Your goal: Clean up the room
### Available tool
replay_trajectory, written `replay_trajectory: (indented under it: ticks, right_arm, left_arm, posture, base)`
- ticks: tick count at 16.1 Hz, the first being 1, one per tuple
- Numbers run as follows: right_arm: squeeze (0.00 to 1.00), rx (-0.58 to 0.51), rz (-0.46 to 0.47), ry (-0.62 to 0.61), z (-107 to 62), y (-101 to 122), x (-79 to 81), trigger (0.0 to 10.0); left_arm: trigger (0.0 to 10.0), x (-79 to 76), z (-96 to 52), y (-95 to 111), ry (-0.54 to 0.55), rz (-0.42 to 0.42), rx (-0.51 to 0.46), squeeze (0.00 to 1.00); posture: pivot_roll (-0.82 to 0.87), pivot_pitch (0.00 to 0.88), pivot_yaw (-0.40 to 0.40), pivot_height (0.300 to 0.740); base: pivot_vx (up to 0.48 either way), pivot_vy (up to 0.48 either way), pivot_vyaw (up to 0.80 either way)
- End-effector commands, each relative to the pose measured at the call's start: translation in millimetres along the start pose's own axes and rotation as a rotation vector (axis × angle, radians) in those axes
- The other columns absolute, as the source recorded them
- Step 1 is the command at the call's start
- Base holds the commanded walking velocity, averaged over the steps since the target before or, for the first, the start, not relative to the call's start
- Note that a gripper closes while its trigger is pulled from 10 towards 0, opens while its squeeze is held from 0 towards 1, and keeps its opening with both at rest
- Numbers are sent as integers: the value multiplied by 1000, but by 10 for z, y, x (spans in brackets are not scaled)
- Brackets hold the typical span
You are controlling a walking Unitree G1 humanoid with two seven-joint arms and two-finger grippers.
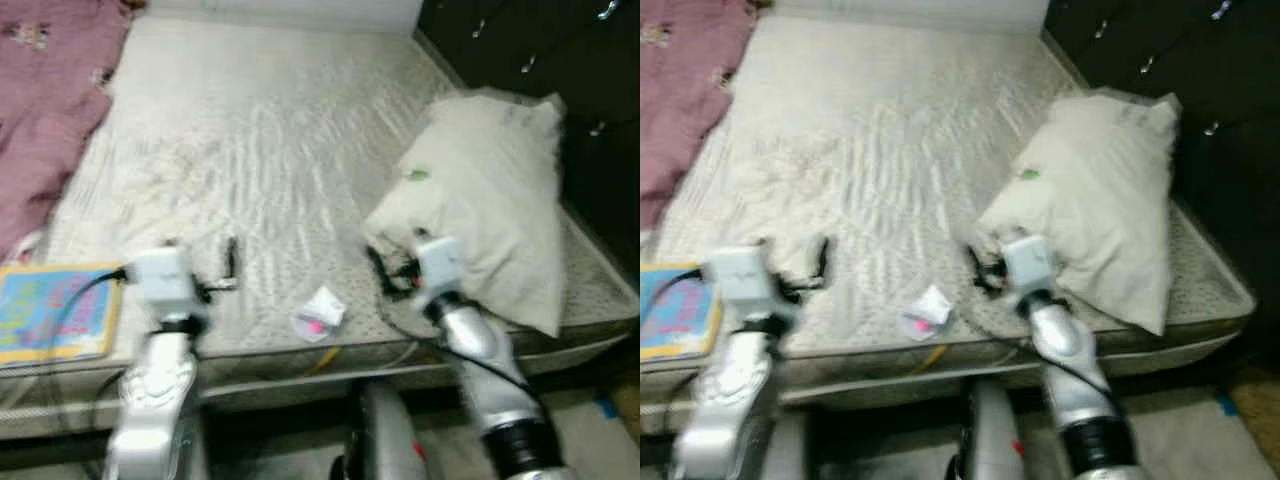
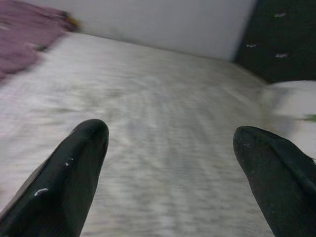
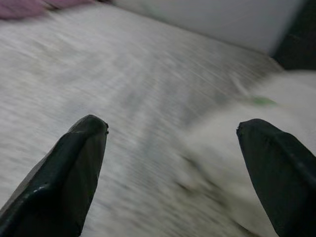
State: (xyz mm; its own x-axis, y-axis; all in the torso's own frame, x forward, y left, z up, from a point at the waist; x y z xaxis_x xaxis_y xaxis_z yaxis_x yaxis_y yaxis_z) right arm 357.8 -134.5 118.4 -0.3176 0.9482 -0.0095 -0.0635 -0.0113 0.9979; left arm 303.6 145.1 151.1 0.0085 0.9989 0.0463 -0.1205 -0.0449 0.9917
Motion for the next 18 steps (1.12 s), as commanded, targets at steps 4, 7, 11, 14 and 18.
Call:
replay_trajectory:
  ticks: [4,7,11,14,18]
  right_arm:
    - [0,-10,5,3,25,11,30,10000]
    - [0,-12,-41,31,28,10,66,10000]
    - [0,-3,-77,73,75,10,117,10000]
    - [0,25,-171,165,164,5,174,10000]
    - [0,122,-257,217,236,-101,186,10000]
  left_arm:
    - [10000,124,-46,-113,36,21,48,0]
    - [10000,123,-37,-117,38,22,52,0]
    - [10000,118,-11,-117,23,54,73,0]
    - [10000,195,-10,-89,40,68,71,0]
    - [10000,173,3,-27,25,83,66,0]
  posture:
    - [-12,122,-100,516]
    - [-9,122,-96,516]
    - [3,131,-97,516]
    - [8,146,-100,516]
    - [10,168,-96,516]
  base:
    - [0,0,0]
    - [0,0,533]
    - [0,0,645]
    - [0,0,288]
    - [0,0,0]
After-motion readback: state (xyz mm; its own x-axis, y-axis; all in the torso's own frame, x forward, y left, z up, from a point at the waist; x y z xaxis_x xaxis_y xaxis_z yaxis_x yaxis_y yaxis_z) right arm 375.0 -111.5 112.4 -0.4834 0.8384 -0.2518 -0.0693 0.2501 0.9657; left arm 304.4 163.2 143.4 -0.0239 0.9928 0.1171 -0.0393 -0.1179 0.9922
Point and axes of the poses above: a point about 5 cm out from each wrist's last joint towards the gripper, its own z axis pointing out of the wrist towards the gripper, its own y axis along the axis of the wrist's last joint, x = y × z, the point moved 4 cm from there along z, pointing out of the wrist towards the gripper, and after that the axes turned 9 degrees about z, right-handed, at the moved point
